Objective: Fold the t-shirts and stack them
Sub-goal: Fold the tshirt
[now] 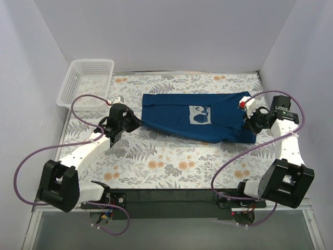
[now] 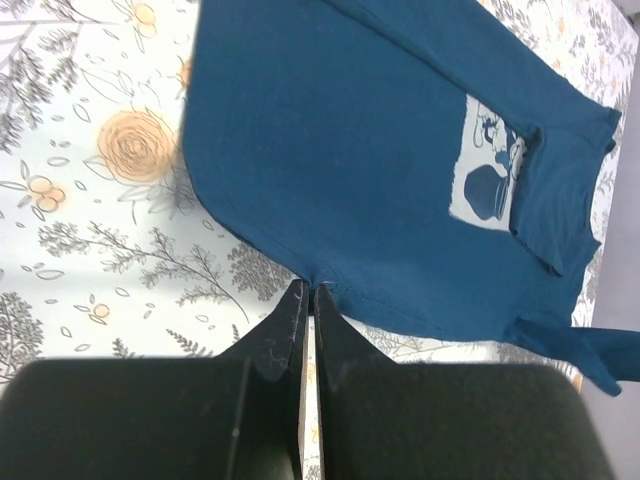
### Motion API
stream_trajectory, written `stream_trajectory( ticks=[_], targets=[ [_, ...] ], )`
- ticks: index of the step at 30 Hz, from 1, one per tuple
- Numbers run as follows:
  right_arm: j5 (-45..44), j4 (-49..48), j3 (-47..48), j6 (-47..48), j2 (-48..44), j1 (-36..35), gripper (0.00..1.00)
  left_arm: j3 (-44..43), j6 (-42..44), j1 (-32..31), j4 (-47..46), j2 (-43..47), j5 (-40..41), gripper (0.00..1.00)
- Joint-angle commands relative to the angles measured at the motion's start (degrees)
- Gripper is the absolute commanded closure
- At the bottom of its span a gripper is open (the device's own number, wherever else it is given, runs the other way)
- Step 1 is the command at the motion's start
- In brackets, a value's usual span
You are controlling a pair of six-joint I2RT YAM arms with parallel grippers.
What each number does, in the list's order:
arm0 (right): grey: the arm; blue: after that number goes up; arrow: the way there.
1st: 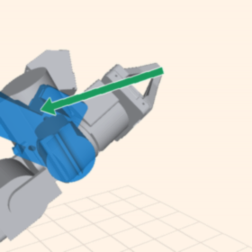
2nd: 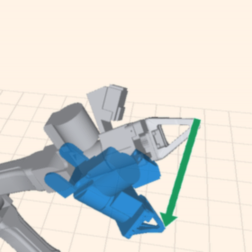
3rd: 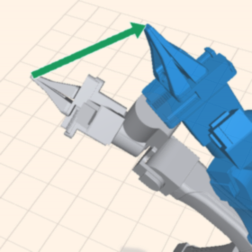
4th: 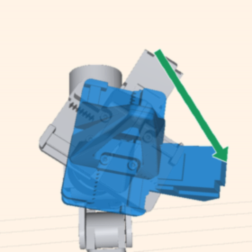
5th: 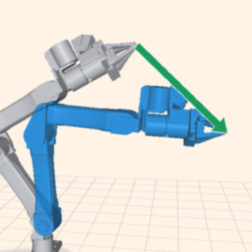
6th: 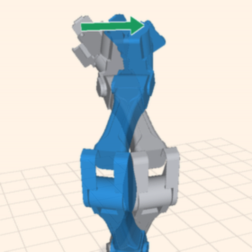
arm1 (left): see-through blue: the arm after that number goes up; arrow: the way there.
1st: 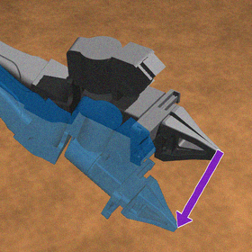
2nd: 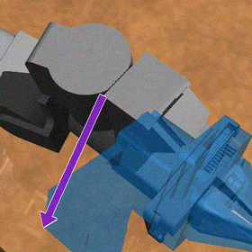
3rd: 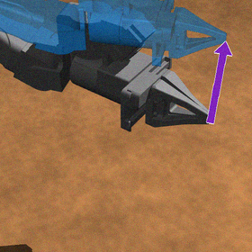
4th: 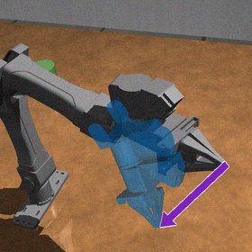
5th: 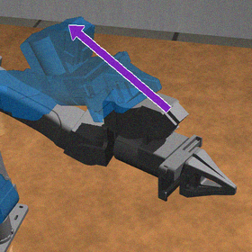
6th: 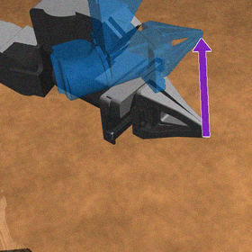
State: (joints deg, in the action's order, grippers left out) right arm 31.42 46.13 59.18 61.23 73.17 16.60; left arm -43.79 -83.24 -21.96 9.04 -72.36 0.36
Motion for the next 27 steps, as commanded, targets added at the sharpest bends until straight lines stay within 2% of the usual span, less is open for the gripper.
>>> stream_trajectory(
  ticks=[1,17,27],
  targets=[
    [2.15,-5.43,3.84,-4.71,1.88,1.24,0.99,-2.88,1.5,1.56,0.63,-0.41,-0.27,1.0],
    [3.03,-14.66,9.81,-13.77,8.74,3.09,0.99,-8.15,4.93,5.25,1.25,-7.09,-2.47,1.0],
    [4.09,-18.09,12.1,-17.46,11.2,3.09,0.99,-13.77,8.53,5.52,2.56,-14.73,-4.49,1.0]
  ],
)
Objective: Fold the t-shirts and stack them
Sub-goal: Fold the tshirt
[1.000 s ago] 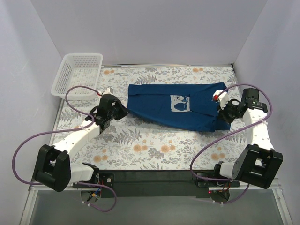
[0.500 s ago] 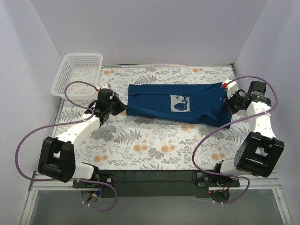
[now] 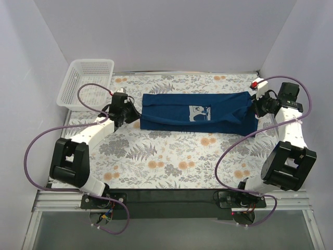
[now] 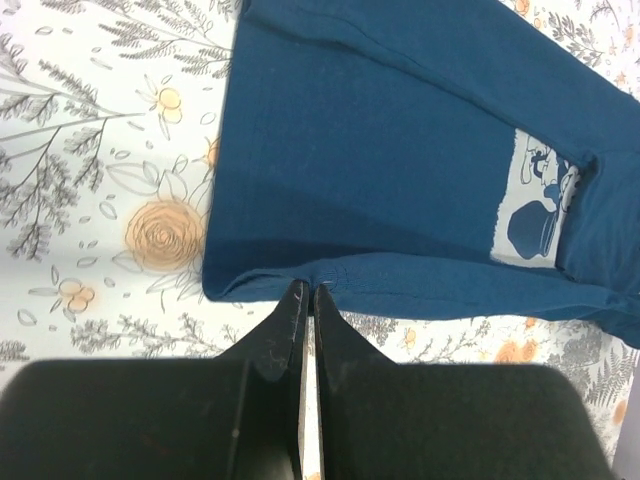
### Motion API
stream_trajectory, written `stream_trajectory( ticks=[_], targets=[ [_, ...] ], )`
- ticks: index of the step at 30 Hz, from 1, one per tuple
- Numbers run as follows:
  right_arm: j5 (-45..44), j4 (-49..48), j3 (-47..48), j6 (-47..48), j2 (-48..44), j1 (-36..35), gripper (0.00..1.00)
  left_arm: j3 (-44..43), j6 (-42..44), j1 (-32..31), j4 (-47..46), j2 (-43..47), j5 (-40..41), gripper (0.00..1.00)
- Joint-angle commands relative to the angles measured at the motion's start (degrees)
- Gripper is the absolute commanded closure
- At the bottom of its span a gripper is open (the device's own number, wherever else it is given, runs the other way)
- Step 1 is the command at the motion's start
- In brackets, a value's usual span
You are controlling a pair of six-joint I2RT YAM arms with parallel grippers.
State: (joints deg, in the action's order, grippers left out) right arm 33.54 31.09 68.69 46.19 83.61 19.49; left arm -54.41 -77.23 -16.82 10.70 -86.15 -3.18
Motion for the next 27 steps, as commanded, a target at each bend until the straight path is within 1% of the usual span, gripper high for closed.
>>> stream_trajectory(
  ticks=[1,11,19,23,24,27],
  targets=[
    [2.32,-3.4,2.68,-2.77,1.02,0.2,0.99,-4.37,2.7,0.38,1.16,-2.34,-0.95,1.0],
    [1.88,-5.6,4.52,-5.15,4.19,0.2,0.99,-9.48,3.93,0.56,2.04,-7.8,2.21,1.0],
    [2.67,-6.57,5.93,-6.38,5.77,0.2,0.99,-13.17,4.28,0.56,2.4,-12.02,2.39,1.0],
    [2.85,-6.66,6.72,-6.82,6.56,0.2,0.99,-14.05,4.63,0.73,2.57,-13.69,2.48,1.0],
    [2.93,-6.57,6.99,-6.91,6.91,0.2,0.99,-14.23,4.81,0.65,2.57,-14.04,4.13,1.0],
    [3.37,-6.66,7.69,-7.43,7.44,0.12,0.99,-15.11,4.99,0.91,2.57,-15.54,4.23,1.0]
  ],
)
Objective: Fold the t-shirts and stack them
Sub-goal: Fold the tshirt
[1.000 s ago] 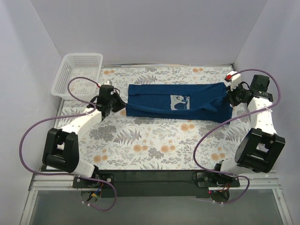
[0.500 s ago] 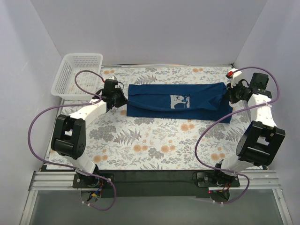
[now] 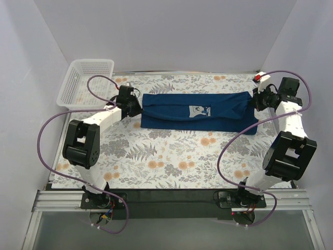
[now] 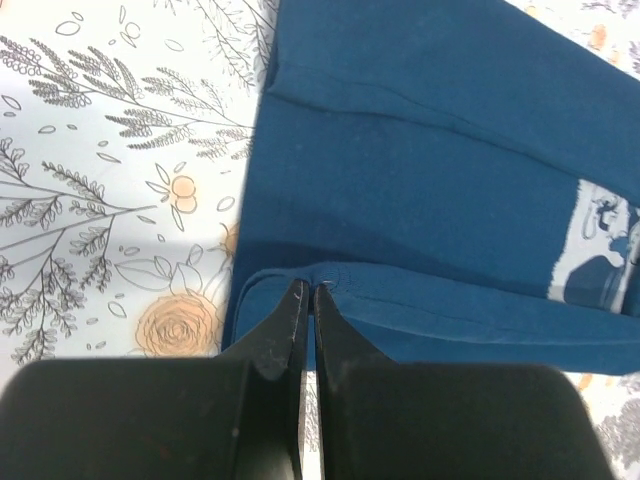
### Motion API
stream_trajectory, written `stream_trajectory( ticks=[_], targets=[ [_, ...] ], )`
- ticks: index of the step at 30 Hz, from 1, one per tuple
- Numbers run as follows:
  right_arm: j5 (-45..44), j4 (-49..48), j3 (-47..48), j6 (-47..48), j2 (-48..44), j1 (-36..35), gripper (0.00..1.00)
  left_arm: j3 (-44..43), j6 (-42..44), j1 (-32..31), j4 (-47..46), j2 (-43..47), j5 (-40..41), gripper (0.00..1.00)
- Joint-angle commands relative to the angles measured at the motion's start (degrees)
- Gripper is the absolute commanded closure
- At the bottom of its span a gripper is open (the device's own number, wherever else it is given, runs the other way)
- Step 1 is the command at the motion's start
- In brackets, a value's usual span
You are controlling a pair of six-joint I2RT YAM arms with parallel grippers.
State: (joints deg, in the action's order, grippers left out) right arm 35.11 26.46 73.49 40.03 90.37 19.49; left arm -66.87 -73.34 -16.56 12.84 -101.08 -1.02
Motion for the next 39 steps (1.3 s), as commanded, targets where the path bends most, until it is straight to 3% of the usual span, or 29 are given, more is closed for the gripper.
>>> stream_trajectory(
  ticks=[1,21,39],
  targets=[
    [1.97,-2.02,3.14,-1.36,0.86,0.11,0.99,-2.91,1.09,0.56,0.52,-1.05,2.33,1.0],
    [1.89,-3.51,6.4,-5.31,3.85,-2.08,0.99,-6.08,1.01,1.26,0.96,-8.34,1.98,1.0],
    [-6.63,-7.65,9.82,-10.59,8.59,-5.34,0.99,-6.87,1.18,1.79,1.05,-10.37,2.33,1.0]
  ],
)
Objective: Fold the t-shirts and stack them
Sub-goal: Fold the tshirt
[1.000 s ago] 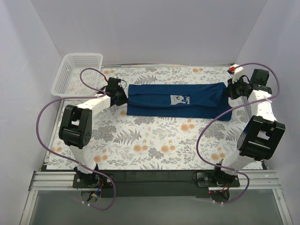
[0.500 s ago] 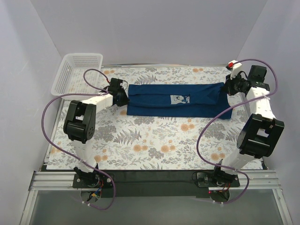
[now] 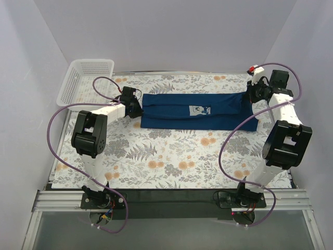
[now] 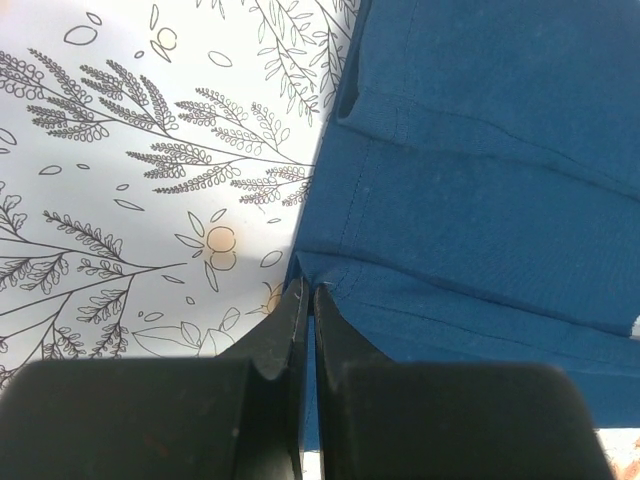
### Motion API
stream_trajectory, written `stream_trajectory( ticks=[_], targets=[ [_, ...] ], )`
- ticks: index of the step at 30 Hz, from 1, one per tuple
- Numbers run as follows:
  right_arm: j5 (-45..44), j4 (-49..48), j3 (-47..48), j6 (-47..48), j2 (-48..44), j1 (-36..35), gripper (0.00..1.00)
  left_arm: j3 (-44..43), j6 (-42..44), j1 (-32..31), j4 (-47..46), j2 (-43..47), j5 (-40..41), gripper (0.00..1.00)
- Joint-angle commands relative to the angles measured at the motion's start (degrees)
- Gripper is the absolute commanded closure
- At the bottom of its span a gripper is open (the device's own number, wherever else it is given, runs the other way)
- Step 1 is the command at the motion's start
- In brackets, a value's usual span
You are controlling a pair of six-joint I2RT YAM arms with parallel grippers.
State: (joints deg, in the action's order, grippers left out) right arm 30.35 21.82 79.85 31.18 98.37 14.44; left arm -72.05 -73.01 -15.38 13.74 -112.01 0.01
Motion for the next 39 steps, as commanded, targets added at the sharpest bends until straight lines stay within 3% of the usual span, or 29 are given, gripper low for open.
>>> stream_trajectory(
  ticks=[1,39],
  targets=[
    [-2.13,-3.19,3.99,-1.74,0.77,-0.55,0.99,-1.69,0.85,0.61,0.15,0.47,1.31,1.0],
    [-12.95,-5.48,10.59,-4.72,10.09,-4.15,0.99,-2.57,0.94,0.87,0.15,-0.49,0.96,1.0]
  ],
)
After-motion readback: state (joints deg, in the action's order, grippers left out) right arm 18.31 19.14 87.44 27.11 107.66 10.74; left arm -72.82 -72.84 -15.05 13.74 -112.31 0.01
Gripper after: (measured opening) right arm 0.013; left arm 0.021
